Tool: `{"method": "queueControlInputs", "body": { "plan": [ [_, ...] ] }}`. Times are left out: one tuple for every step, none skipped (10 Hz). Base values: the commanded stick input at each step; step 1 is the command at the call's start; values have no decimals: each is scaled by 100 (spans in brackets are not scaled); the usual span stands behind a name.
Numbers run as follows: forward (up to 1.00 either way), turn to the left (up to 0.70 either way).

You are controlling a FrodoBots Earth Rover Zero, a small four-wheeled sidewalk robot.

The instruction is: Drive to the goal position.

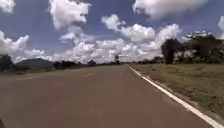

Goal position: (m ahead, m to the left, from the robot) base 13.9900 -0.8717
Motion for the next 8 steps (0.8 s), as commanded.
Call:
{"method": "queueControlInputs", "body": {
  "plan": [
    [100,0],
    [100,0],
    [100,0],
    [100,0],
    [100,0],
    [100,0],
    [100,0],
    [100,0]
  ]
}}
